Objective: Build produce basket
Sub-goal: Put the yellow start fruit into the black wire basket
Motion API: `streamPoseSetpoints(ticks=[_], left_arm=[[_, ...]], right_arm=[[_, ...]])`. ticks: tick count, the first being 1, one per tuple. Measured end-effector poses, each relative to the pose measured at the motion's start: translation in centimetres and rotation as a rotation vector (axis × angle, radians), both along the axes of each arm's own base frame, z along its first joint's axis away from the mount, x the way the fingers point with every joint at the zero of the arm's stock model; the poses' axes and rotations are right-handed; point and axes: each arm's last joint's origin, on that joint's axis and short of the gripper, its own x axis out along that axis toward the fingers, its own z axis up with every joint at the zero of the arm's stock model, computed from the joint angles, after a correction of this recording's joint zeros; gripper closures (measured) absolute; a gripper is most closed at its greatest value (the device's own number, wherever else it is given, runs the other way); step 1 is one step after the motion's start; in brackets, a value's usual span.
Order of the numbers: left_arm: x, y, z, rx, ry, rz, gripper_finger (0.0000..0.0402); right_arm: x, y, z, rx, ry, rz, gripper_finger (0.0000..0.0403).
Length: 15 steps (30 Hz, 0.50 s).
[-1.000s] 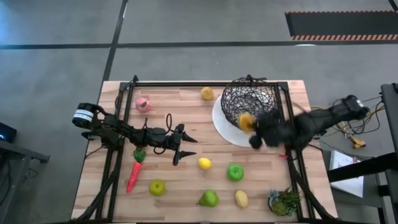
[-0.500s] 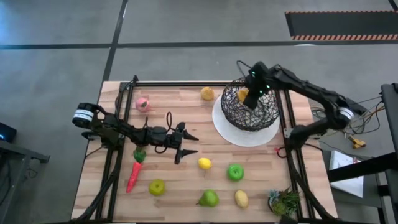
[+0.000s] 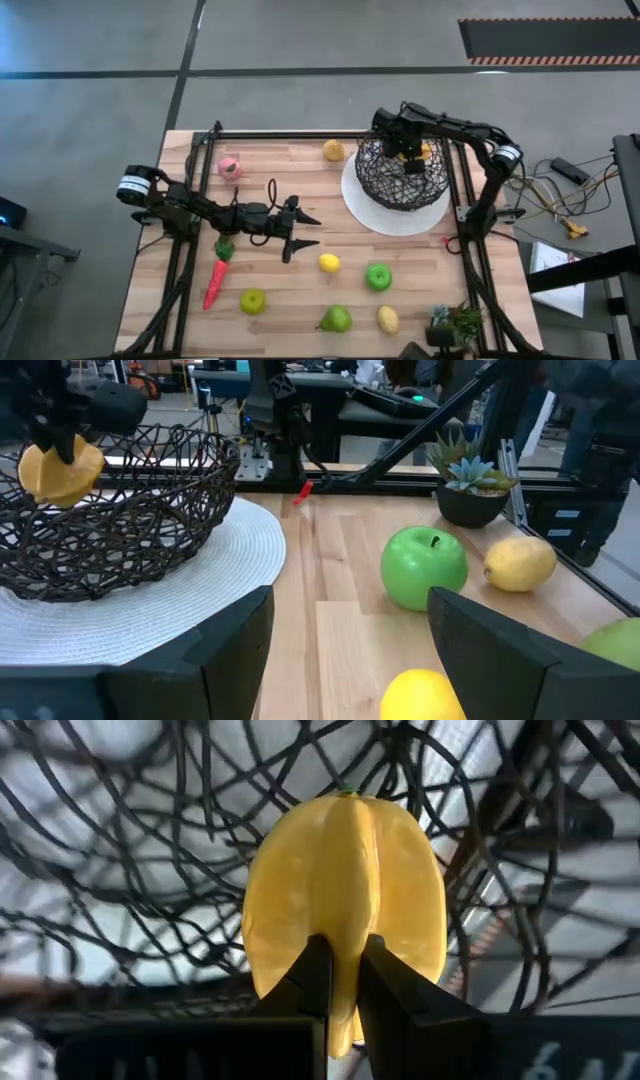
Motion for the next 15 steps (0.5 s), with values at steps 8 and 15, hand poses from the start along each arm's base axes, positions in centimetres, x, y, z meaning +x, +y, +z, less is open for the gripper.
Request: streamPoseSetpoints(ticks=[8, 15], left_arm=[[0.0, 0.0, 0.0, 0.0, 0.0, 0.0, 0.0153], [0.0, 0.0, 0.0, -0.001, -0.002, 0.0, 0.0153]], right_arm=[[1.4, -0.4, -1.3, -0.024, 0.03, 0.153, 0.0364], [1.8, -0.5, -1.6, -0.038, 0.064, 0.233, 0.0303]])
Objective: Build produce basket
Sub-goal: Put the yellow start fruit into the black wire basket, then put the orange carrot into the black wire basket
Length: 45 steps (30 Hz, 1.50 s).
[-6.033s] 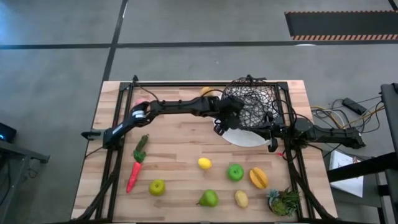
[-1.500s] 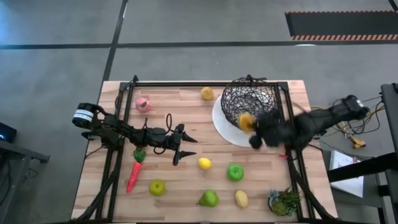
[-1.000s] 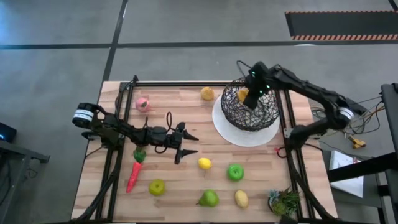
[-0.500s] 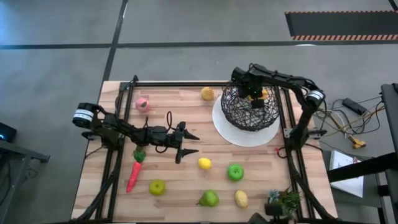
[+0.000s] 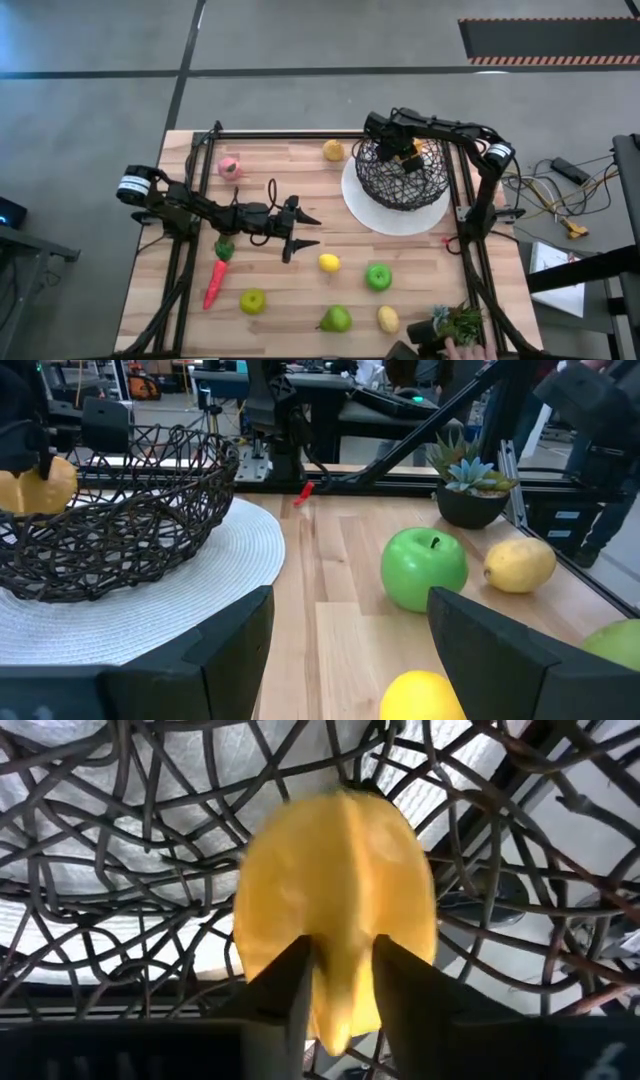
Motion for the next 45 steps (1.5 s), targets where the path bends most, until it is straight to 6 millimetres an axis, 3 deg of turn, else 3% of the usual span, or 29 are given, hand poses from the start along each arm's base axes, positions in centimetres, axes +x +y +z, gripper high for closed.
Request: streamPoseSetpoints(ticks=[9, 17, 22, 26, 33, 39, 45], left_arm=[[0.1, 0.0, 0.1, -0.001, -0.006, 0.0, 0.0153], [0.1, 0.0, 0.2, -0.004, -0.006, 0.0, 0.0153], [0.1, 0.0, 0.1, -0.006, -0.005, 0.0, 0.0153], [0.1, 0.0, 0.1, -0.007, -0.005, 0.0, 0.0153], [0.1, 0.0, 0.2, -0.007, -0.006, 0.0, 0.0153], [0.1, 0.0, 0.2, -0.007, -0.006, 0.0, 0.0153], [-0.6, -0.1, 0.0, 0.005, 0.128, 0.041, 0.0153]], right_arm=[[0.0, 0.6, 1.1, -0.06, -0.067, -0.096, 0.0239], [-0.5, 1.3, 3.4, -0.147, -0.2, -0.26, 0.0262], [-1.2, 3.0, 6.5, -0.226, -0.386, -0.418, 0.0291], [-1.3, 6.4, 8.9, -0.14, -0.633, -0.487, 0.0318], [-1.4, 15.1, 11.0, 0.005, -1.055, -0.401, 0.0361], [-1.6, 21.9, 9.3, 0.178, -1.3, -0.292, 0.0381], [-1.4, 27.6, 5.9, 0.211, -1.441, -0.171, 0.0389]])
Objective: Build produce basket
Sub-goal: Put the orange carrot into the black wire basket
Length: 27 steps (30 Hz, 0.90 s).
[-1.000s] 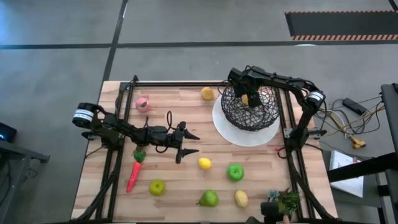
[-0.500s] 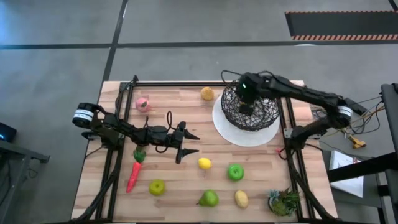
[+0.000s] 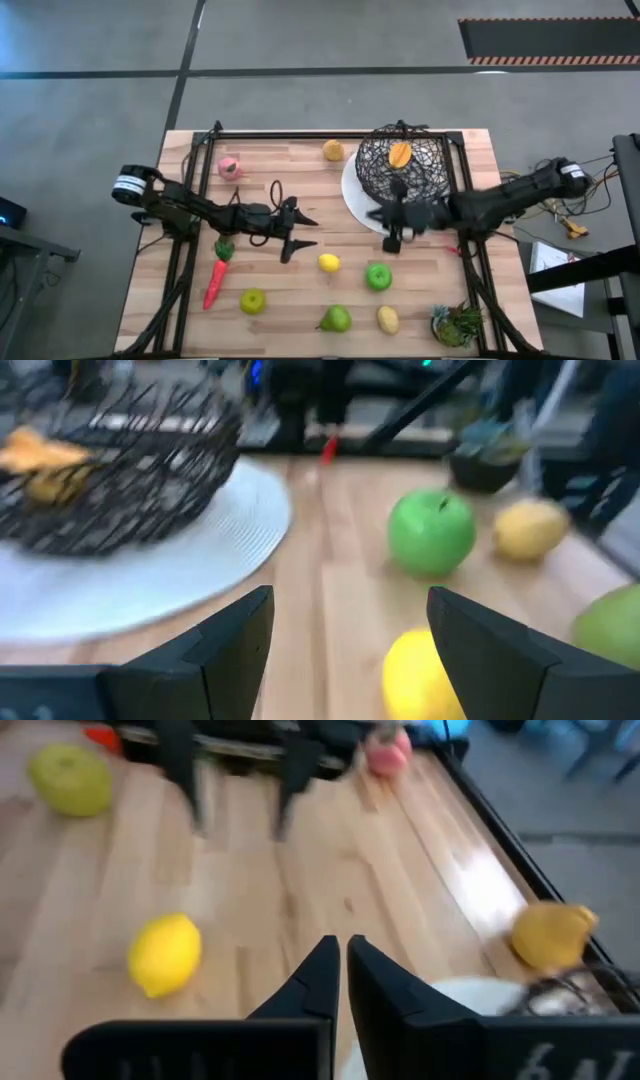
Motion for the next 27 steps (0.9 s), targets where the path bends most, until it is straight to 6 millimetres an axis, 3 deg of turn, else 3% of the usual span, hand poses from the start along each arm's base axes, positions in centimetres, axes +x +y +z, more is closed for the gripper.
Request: streamPoseSetpoints(ticks=[5, 9, 17, 22, 27], left_arm=[[-2.4, -0.5, 1.2, -0.019, 0.266, 0.2, 0.0153], [-5.1, -0.7, 2.9, -0.189, 0.41, 0.323, 0.0153], [-10.9, -2.7, 3.2, -0.676, 0.808, 0.483, 0.0153], [-13.0, -5.2, 3.0, -0.923, 1.05, 0.518, 0.0153], [-14.3, -7.6, 3.2, -1.039, 1.197, 0.6, 0.0153]], right_arm=[[0.3, 3.2, -2.7, -0.072, -0.086, -0.039, 0.039], [0.9, 4.0, -4.2, -0.134, -0.066, -0.073, 0.039], [2.7, 3.3, -5.6, -0.235, -0.005, -0.084, 0.039], [3.7, 2.2, -6.1, -0.308, 0.008, -0.091, 0.039], [4.3, 1.1, -6.2, -0.32, 0.015, -0.103, 0.039]])
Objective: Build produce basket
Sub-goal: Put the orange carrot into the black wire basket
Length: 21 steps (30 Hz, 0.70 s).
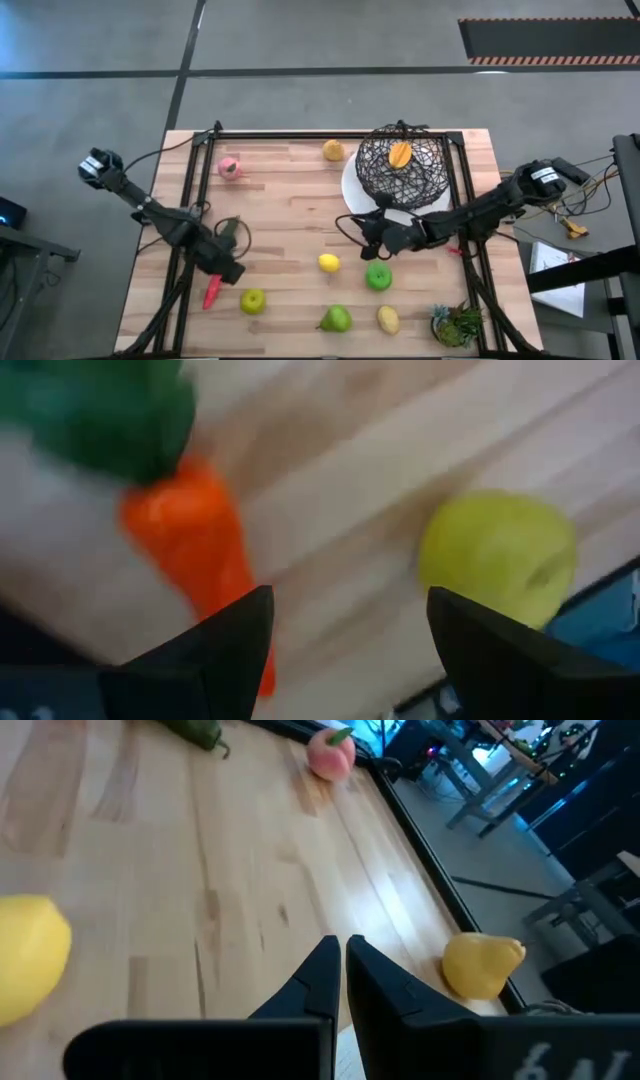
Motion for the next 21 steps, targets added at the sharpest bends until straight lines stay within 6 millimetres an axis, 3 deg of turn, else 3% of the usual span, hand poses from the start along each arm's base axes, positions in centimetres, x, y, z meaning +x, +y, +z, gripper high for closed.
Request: streamPoseSetpoints(ticks=[6, 17, 21], left_arm=[[-0.9, -1.5, -0.8, 0.049, 0.165, 0.087, 0.0153], [0.1, -2.4, -5.0, 0.265, 0.301, 0.122, 0.0155], [0.5, -2.7, -5.7, 0.287, 0.307, 0.12, 0.0182]], right_arm=[[0.1, -0.5, 0.1, 0.03, 0.002, 0.035, 0.039], [0.1, -0.4, 0.0, 0.053, 0.005, 0.06, 0.039], [-0.1, 0.0, 0.1, 0.052, 0.005, 0.074, 0.039]])
